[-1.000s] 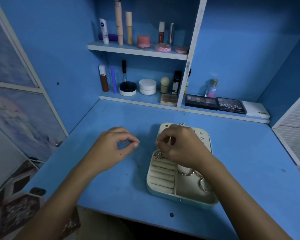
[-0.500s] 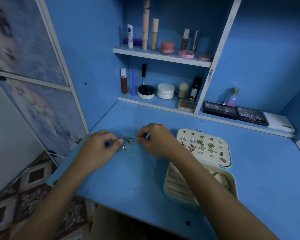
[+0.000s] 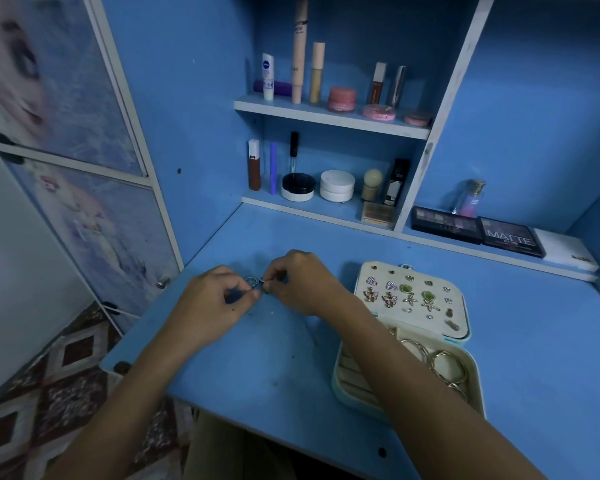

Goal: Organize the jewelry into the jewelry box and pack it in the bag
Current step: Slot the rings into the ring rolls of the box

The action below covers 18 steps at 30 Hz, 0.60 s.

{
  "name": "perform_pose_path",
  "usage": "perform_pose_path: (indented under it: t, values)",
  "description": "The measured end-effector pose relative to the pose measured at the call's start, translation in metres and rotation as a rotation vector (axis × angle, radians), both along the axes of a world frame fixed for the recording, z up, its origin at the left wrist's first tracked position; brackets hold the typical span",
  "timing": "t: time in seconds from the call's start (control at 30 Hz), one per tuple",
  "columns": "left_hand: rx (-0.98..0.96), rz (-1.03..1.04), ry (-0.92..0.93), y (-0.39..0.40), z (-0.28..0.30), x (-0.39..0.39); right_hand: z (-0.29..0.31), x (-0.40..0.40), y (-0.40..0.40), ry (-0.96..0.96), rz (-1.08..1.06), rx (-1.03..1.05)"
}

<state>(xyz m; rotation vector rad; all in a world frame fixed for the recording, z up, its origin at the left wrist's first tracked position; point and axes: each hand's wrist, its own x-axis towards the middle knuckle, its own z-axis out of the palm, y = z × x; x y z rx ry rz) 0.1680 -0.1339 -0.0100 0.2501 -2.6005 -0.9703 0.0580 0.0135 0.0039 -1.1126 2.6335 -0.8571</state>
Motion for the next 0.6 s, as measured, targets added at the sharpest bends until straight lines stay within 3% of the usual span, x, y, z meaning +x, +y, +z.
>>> perform_pose_path:
  t: [0.4, 0.6]
  values:
    - [0.154, 0.000, 0.128, 0.026, 0.011, -0.009, 0.018, 0.000, 0.054, -0.003, -0.135, -0.168]
    - [0.303, -0.064, 0.074, 0.048, 0.014, -0.016, 0.023, 0.005, 0.095, -0.044, -0.217, -0.298]
